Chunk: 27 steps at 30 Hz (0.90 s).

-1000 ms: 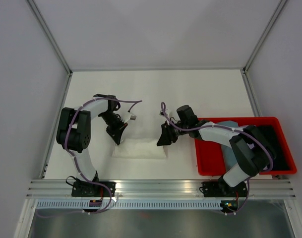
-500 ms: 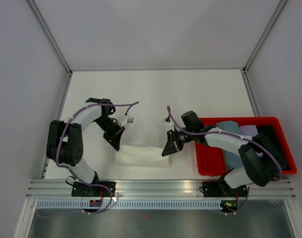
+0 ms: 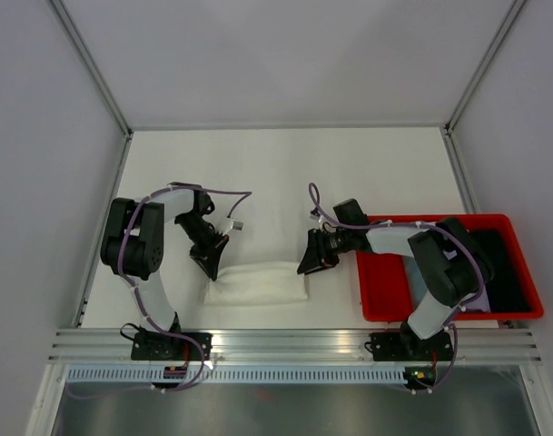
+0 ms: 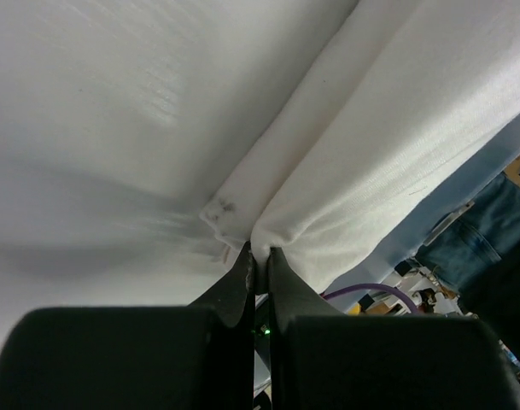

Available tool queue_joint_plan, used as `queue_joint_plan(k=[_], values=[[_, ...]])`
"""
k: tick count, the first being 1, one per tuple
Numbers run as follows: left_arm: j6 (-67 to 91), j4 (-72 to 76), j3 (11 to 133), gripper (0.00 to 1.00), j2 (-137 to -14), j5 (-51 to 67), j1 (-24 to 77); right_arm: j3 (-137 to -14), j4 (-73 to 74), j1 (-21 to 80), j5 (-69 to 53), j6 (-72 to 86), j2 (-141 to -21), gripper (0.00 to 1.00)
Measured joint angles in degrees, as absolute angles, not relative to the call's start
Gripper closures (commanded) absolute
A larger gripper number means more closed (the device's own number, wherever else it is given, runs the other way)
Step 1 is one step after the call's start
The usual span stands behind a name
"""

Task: Roll the t-shirts
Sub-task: Roll the tshirt, then place the rolled tshirt into the container

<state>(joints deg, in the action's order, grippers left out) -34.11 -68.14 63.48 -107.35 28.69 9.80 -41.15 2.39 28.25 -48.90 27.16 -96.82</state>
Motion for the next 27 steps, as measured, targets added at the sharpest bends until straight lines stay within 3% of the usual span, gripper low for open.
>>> queue_joint_plan(k=[3,11,15,16,20,27], values=[[-33.69,-68.05,63.48,0.98,-107.35,27.35,9.54,-43.70,6.46,27.94,-46.04,23.97,-96.20,0.49],[-33.36,-68.05,63.70,0.97,-107.35,26.79,9.43,-61.95,22.11,30.46,-30.00,4.21,-88.55,0.22],[-33.34,-68.05,64.20,0.97,-107.35,26.50,9.43,-68.31,21.39,43.81,-19.70,-7.75,-86.08,0.11],[-33.34,-68.05,64.31,0.96,-107.35,26.44,9.43,-68.64,20.84,48.40,-17.43,-10.13,-86.28,0.02],[-33.34,-68.23,64.84,0.96,-107.35,26.13,9.43,-68.88,20.97,61.04,-11.84,-16.25,-90.17,0.02],[-33.36,-68.34,66.08,0.95,-107.35,25.69,9.43,-74.30,24.32,65.21,-4.29,-19.27,-102.06,0.02]])
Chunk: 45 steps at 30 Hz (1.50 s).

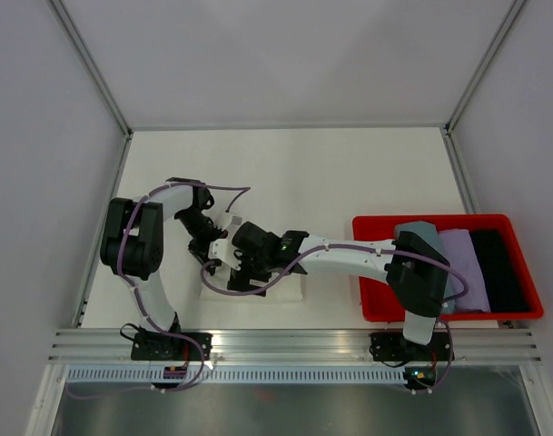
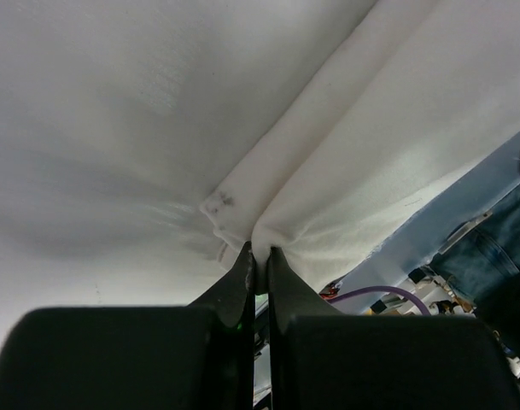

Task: Roll the t-shirts
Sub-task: Place the rolled tshirt into the container

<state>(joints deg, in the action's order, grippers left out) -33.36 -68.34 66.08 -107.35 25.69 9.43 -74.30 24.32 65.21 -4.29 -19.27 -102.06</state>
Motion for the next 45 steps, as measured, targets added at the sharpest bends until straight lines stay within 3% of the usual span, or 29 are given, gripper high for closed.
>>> queue_joint_plan(k=[7,29,32,37,41,43,45], values=[[-33.39,-68.47,66.59,0.95,-107.35,25.54,9.43,-77.95,26.09,66.26,-5.69,-19.16,-108.71,0.02],[-33.71,-68.64,66.81,0.94,-107.37,25.45,9.43,-77.19,23.86,67.68,-2.76,-16.29,-113.80,0.02],[-34.00,-68.71,66.87,0.90,-107.37,25.23,9.43,-76.51,22.87,67.68,-3.01,-16.27,-113.62,0.09],[-34.41,-69.34,68.31,0.87,-107.42,24.67,9.43,-76.20,21.61,67.68,-2.90,-15.81,-113.71,0.28],[-34.81,-69.76,69.34,0.85,-107.42,24.29,9.43,-76.29,21.02,67.68,-1.41,-14.61,-114.02,0.36],[-34.98,-69.80,69.54,0.79,-107.42,24.14,9.43,-76.47,20.91,67.85,-0.49,-14.04,-114.21,0.48],[-35.24,-69.91,69.78,0.66,-107.42,23.99,9.43,-76.58,20.78,67.99,0.36,-12.99,-114.39,0.49]])
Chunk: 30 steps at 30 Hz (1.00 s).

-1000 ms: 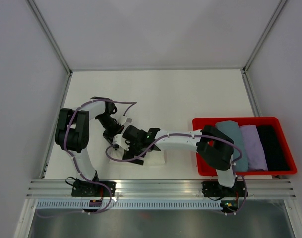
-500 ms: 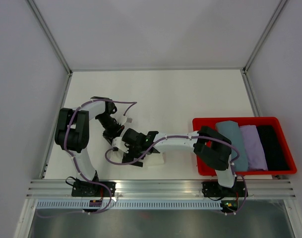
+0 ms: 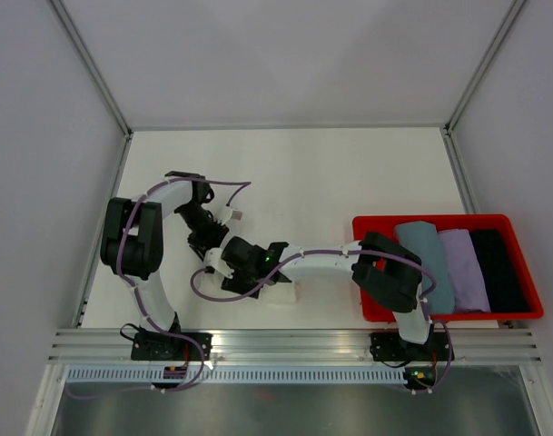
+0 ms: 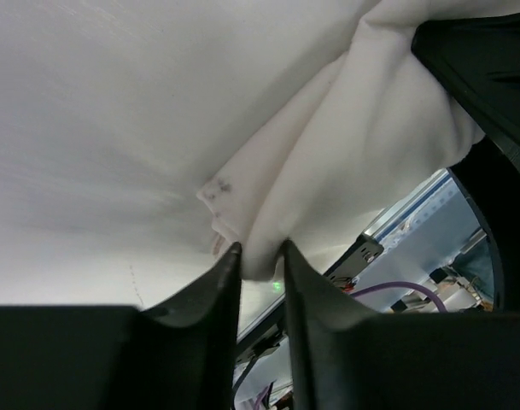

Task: Roll the t-shirts
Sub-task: Place the rolled tshirt into the container

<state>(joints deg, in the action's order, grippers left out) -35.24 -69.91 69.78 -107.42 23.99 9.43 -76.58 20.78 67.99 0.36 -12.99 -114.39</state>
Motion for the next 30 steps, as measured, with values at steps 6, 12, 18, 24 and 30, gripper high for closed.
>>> queue_joint_plan(k=[6,12,18,24,30], values=[[-35.48,-71.88,73.84,0.44,-107.42,24.05,9.21,-76.27,19.92,68.05,2.35,-10.50,-114.32,0.70],[-35.42,-74.67,82.35,0.43,-107.42,24.34,8.03,-73.80,18.11,66.72,2.17,-7.33,-112.66,1.00],[-35.14,-75.53,86.30,0.43,-107.11,24.45,7.51,-67.61,18.39,62.08,2.28,-2.42,-107.46,1.00],[-34.30,-76.44,87.29,0.43,-107.11,25.65,7.46,-60.51,20.60,57.84,3.57,3.22,-100.75,1.00],[-34.00,-76.42,88.82,0.43,-107.11,26.11,7.44,-57.41,21.76,55.13,4.16,6.70,-97.51,1.00]])
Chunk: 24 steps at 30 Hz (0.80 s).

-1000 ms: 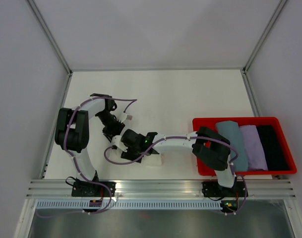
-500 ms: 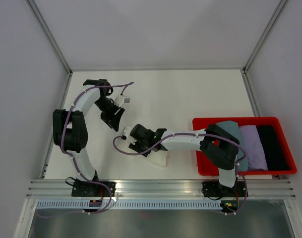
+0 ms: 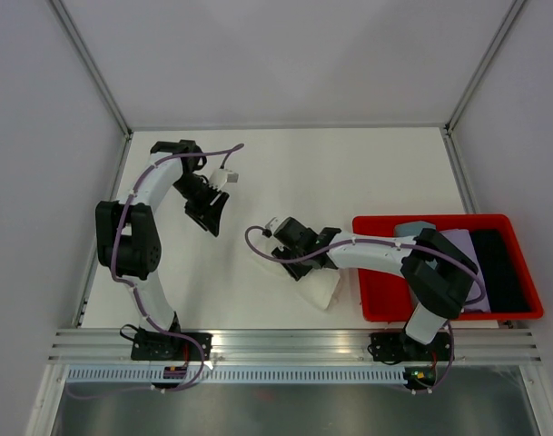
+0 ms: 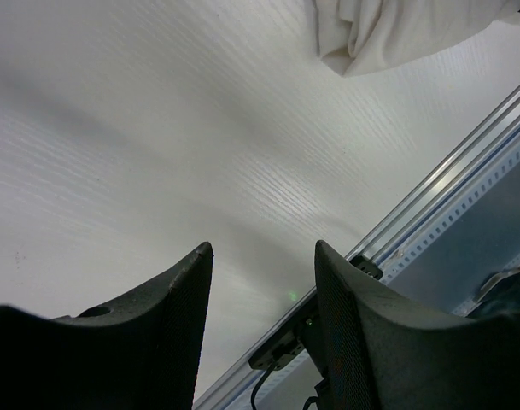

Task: Roll the t-shirts
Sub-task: Place the rolled tshirt into the container

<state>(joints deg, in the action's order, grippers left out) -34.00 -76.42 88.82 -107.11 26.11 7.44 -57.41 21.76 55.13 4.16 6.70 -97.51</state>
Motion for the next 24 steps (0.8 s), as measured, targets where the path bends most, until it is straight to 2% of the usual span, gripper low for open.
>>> queue_joint_plan(k=[12,24], values=[[-33.87,-76.42,89.30,0.43,-107.11,27.44,7.46,-55.86,26.59,52.12,7.97,10.44,-88.49,1.00],[-33.87,-76.42,89.32,0.43,-107.15,27.73,7.46,-58.52,30.59,49.74,7.64,10.94,-85.69,1.00]])
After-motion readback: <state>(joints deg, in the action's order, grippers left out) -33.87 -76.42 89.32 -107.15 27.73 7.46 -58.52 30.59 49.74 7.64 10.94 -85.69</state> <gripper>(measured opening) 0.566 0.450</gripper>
